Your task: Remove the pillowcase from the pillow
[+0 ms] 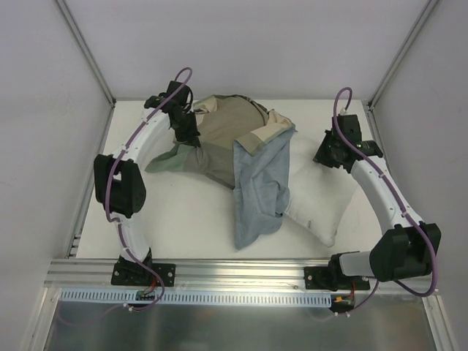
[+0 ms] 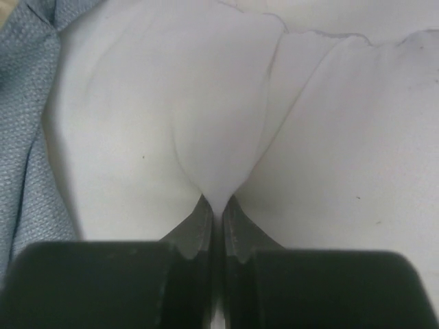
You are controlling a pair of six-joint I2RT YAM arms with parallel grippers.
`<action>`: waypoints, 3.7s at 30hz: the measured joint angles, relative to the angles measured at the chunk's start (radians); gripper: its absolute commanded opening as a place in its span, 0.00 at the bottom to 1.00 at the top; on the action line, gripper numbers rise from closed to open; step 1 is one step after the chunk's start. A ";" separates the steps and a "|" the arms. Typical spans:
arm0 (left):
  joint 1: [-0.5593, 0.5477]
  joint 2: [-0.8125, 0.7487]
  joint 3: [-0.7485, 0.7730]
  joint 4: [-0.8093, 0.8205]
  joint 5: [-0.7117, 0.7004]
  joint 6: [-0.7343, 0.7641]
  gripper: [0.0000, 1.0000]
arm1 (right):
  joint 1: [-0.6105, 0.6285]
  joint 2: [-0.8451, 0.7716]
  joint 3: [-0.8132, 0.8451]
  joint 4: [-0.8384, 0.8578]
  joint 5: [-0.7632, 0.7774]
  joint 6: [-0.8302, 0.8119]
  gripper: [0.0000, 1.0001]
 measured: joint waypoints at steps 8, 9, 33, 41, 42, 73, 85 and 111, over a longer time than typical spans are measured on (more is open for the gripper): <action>0.284 -0.339 -0.159 -0.005 0.042 -0.005 0.00 | -0.090 -0.060 0.037 -0.064 -0.064 0.011 0.01; 0.340 -0.383 -0.183 -0.001 0.045 -0.007 0.00 | -0.119 -0.079 0.040 -0.087 -0.065 0.009 0.01; 0.489 -0.767 -0.412 -0.010 -0.101 -0.131 0.88 | -0.286 -0.045 0.162 -0.177 -0.166 -0.040 0.90; -0.008 -0.635 -0.304 0.036 -0.181 -0.080 0.96 | -0.130 -0.204 0.088 -0.156 -0.078 -0.048 0.99; -0.046 -0.610 -0.285 0.036 -0.184 -0.077 0.97 | -0.108 -0.227 0.071 -0.157 -0.060 -0.048 0.99; 0.012 -0.354 -0.214 0.039 -0.191 -0.058 0.00 | -0.007 -0.193 -0.070 -0.040 -0.078 -0.029 0.01; 0.377 -0.590 -0.201 -0.093 0.114 -0.048 0.00 | -0.073 -0.439 0.060 -0.171 -0.174 -0.022 0.00; 0.428 -0.502 -0.198 -0.108 0.143 -0.021 0.89 | -0.262 -0.411 -0.100 -0.241 -0.195 -0.047 0.78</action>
